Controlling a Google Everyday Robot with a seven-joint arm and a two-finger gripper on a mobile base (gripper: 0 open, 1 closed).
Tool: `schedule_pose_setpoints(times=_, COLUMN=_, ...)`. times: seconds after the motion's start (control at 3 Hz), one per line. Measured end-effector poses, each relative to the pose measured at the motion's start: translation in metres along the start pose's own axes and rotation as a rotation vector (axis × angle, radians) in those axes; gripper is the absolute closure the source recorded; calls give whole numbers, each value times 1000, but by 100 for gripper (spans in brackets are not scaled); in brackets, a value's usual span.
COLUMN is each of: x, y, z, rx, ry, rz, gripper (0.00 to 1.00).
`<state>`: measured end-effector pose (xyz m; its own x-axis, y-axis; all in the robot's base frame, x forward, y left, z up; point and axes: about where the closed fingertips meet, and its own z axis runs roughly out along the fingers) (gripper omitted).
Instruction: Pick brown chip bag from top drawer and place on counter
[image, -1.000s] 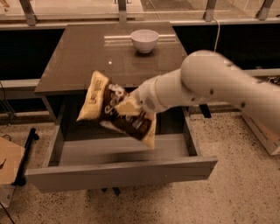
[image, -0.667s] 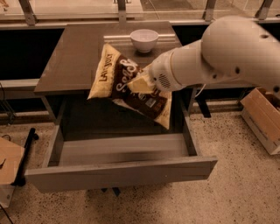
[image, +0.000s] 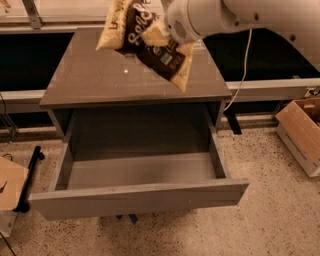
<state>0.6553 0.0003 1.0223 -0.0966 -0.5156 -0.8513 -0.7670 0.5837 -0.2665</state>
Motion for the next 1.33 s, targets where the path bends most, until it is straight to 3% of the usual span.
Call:
schedule_pose_setpoints(times=0.33, x=-33, y=-11, z=52, rx=-42, ry=-46, rz=-18, gripper=82)
schedule_pose_setpoints(times=0.67, x=-44, y=1, z=113, rx=-129, ry=-58, rz=-17, gripper=59)
schedule_pose_setpoints(times=1.33, x=-47, y=5, z=118, rx=-135, ry=-65, rz=-17, gripper=12)
